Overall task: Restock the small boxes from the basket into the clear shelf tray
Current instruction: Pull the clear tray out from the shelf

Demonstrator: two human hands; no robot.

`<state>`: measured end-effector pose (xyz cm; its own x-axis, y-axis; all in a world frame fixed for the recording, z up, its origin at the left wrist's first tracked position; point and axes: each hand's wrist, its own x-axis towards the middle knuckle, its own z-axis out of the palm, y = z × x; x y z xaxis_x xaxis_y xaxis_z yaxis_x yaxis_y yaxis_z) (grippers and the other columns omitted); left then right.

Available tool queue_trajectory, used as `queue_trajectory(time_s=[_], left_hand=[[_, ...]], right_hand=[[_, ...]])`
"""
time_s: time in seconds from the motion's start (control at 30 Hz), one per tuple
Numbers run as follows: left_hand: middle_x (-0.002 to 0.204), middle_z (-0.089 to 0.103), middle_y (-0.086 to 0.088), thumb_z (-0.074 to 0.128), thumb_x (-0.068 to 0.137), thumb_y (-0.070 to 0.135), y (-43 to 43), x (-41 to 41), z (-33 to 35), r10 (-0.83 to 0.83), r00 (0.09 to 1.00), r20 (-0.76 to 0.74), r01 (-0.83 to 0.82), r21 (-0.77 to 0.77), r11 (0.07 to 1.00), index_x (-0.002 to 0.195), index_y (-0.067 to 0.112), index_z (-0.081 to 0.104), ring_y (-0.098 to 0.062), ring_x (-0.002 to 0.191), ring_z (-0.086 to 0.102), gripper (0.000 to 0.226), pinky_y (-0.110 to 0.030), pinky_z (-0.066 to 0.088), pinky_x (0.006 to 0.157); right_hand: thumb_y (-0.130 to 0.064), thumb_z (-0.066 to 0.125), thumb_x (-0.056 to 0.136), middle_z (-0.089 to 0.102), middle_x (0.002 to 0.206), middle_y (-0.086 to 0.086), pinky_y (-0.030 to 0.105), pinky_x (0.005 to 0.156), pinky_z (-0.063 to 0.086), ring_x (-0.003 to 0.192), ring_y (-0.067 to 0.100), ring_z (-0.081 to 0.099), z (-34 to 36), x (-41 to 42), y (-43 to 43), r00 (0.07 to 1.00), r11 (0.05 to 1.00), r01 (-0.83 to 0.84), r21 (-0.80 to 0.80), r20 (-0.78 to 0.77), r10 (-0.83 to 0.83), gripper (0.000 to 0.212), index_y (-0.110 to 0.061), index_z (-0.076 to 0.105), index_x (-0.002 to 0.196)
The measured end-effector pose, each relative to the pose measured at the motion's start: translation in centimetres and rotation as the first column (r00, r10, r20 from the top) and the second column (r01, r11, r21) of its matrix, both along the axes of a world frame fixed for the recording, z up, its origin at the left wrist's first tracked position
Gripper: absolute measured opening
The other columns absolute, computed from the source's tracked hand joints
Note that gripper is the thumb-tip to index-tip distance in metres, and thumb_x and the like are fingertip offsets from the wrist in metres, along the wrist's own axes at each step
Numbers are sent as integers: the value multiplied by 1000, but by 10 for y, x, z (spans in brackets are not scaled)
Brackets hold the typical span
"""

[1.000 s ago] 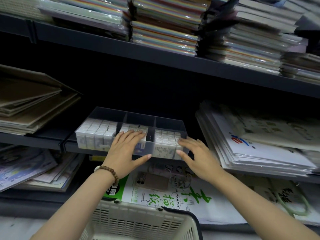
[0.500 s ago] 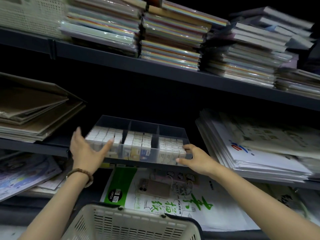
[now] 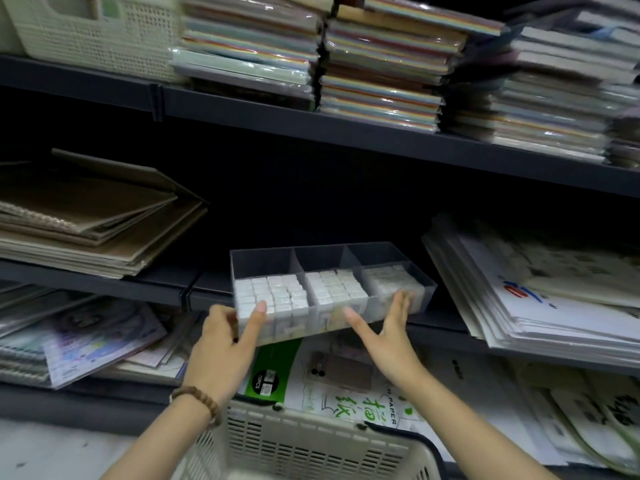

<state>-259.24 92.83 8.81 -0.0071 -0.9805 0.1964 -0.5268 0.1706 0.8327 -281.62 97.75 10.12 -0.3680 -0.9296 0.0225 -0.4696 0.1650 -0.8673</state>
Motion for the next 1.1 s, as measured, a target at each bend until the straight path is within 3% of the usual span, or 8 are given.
queue_trajectory(time_s=[0.13,0.3,0.53,0.67,0.8,0.93,1.03,1.1], left_hand=[[88,60,-4,38,71,68,1,-3,2,-128,965,-230,150,80,985,86,17,50,-23,82,63,54,-43,54,72],[140,35,-6,51,87,41,-47,1,13,-93,969,-228,78,-73,994,137,9,33,-19,126,41,61,-33,35,106],[116,56,3,56,79,51,-67,0,7,-89,977,-196,83,-36,996,120,18,48,-17,109,53,53,-29,41,84],[107,65,7,47,71,72,-64,13,13,-59,997,40,60,-30,998,112,26,61,-15,100,60,64,-32,48,79],[95,69,12,45,76,69,-46,6,15,-118,991,56,119,-12,993,102,29,68,-7,89,62,53,-26,47,71],[87,67,13,52,70,68,-19,-20,13,-217,975,-44,219,46,975,103,26,62,-7,72,65,54,-30,57,67],[84,69,10,50,63,72,-13,-42,12,-321,946,-48,324,61,944,109,25,58,-3,66,65,67,-18,53,59],[113,63,15,49,71,68,-18,-54,9,-363,929,69,366,-36,930,132,27,42,2,93,60,74,-21,52,78]], right_hand=[[-68,58,73,-16,157,-9,34,115,14,146,12,-1,13,7,-14,985,998,-59,27,164,54,114,-30,-21,146],[-78,68,51,-14,157,-13,35,116,15,145,11,2,3,44,-5,958,992,-124,-4,262,120,134,-40,-22,143],[-72,76,44,-36,148,-18,31,115,6,142,5,-16,-4,62,-5,971,986,-166,24,178,159,150,-36,-37,136],[-72,77,44,-15,155,-17,32,118,12,144,5,0,-6,39,-1,965,969,-241,62,120,232,148,-38,-30,141],[-56,81,54,30,145,-26,22,112,28,134,-6,31,-5,-7,10,913,931,-362,-52,181,365,115,-40,16,147],[-38,78,63,63,119,-17,15,89,49,113,1,59,-8,-51,17,924,967,-194,-164,300,236,54,-41,58,113],[-27,72,75,66,119,1,24,90,50,109,13,62,-12,-68,19,925,978,84,-193,380,-5,33,-30,63,107],[-30,69,81,52,136,0,28,98,42,119,10,51,-12,-64,22,930,949,224,-222,340,-140,48,-29,52,126]])
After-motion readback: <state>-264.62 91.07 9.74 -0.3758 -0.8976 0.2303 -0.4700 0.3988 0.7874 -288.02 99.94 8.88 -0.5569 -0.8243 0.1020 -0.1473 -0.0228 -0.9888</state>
